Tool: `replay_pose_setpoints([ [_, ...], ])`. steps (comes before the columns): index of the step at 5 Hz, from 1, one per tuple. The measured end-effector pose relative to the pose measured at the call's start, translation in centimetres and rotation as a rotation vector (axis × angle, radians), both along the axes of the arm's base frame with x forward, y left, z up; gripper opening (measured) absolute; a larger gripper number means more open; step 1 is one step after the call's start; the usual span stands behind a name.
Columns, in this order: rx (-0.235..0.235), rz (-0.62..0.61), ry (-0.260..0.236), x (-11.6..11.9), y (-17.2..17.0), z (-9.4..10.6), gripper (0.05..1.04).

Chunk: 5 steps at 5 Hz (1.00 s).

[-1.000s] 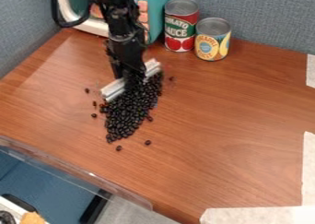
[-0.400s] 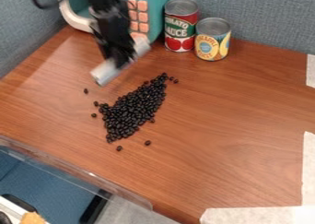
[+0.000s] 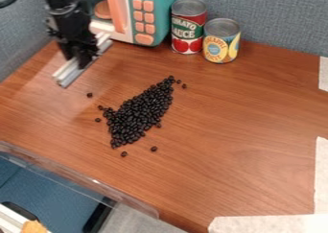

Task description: Sweep into pile

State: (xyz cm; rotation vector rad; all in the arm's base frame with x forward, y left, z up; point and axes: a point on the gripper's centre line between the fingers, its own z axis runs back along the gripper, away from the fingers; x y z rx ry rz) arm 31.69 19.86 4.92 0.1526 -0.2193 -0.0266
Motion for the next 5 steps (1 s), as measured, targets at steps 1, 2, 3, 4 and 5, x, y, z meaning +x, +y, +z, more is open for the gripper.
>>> replay_pose_setpoints([
  [1,0.008,0.056,0.049,-1.5,1.4,-2.6,0.36],
  [2,0.012,0.056,0.073,-2.2,0.4,-4.1,0.36],
  [3,0.012,0.026,0.081,-2.3,-1.4,-4.9,0.36],
  [4,0.006,0.001,0.084,-2.9,-3.5,-5.0,0.36],
  [5,-0.021,-0.008,0.078,-4.1,-5.9,-4.7,0.36],
])
